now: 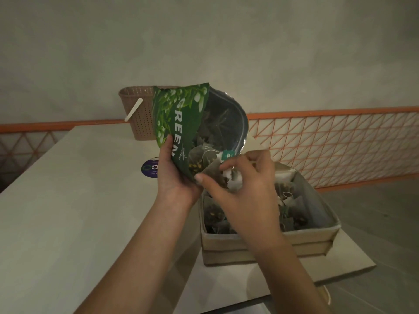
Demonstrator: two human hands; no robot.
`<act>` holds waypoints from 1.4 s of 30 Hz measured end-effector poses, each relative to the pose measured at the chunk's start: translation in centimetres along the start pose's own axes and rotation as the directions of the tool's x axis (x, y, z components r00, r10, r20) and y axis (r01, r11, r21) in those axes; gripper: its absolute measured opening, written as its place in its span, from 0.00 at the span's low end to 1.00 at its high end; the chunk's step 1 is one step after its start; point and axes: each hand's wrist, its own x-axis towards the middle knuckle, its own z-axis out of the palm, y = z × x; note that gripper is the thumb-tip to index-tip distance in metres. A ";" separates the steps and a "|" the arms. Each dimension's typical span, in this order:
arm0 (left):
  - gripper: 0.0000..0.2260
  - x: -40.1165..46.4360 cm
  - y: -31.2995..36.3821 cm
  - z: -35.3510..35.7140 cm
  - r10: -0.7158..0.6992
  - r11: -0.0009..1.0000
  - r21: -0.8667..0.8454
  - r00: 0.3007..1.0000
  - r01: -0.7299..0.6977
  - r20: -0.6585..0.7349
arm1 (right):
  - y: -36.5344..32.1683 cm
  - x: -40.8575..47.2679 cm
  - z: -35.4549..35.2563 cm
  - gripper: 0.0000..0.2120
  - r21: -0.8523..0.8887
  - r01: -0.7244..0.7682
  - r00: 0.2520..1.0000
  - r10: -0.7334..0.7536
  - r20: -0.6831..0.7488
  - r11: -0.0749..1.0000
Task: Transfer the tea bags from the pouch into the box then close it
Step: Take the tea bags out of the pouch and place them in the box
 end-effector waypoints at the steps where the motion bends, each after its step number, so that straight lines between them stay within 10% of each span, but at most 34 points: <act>1: 0.27 0.1 0.0 -0.1 -0.001 1.000 -0.007 1.000 0.001 0.004 | 0.0 0.0 0.2 0.19 -0.089 0.021 1.000 -0.020 0.010 0.996; 5: 0.27 0.1 0.1 -0.2 -0.014 1.000 -0.015 1.000 0.014 0.007 | -0.1 0.4 0.1 0.03 0.110 -0.075 0.995 0.068 0.069 0.991; 11: 0.24 0.0 0.8 -0.3 0.031 0.998 -0.045 1.000 -0.031 0.001 | 0.8 0.5 -1.7 0.09 0.444 -0.212 0.971 0.238 -0.004 0.871; 16: 0.25 0.2 0.6 -0.2 0.046 0.998 -0.033 0.998 -0.045 0.030 | 2.2 0.2 -1.6 0.08 0.225 -0.333 0.939 0.300 0.171 0.916; 20: 0.26 -0.1 0.1 0.2 0.019 0.999 -0.049 0.999 -0.017 0.038 | 0.8 0.3 -1.2 0.09 0.284 -0.210 0.978 0.199 0.068 0.936; 25: 0.26 -0.8 -0.4 0.8 0.030 0.999 -0.035 0.999 -0.029 0.018 | 0.0 0.0 0.2 0.21 -0.140 -0.062 0.997 0.069 0.041 0.988; 28: 0.25 -0.7 -0.4 0.5 0.034 0.999 -0.038 0.999 -0.034 0.011 | 0.5 0.0 0.4 0.10 -0.187 -0.038 0.997 0.050 0.060 0.982; 32: 0.26 -0.5 0.0 0.3 0.024 0.999 -0.032 1.000 -0.023 0.006 | 1.0 0.3 -0.4 0.02 0.133 -0.154 0.982 0.137 0.128 0.979; 42: 0.22 -0.6 0.3 0.3 0.052 0.998 -0.019 0.999 -0.052 -0.007 | 1.5 1.9 -4.9 0.05 0.699 -0.413 0.869 0.482 0.111 0.583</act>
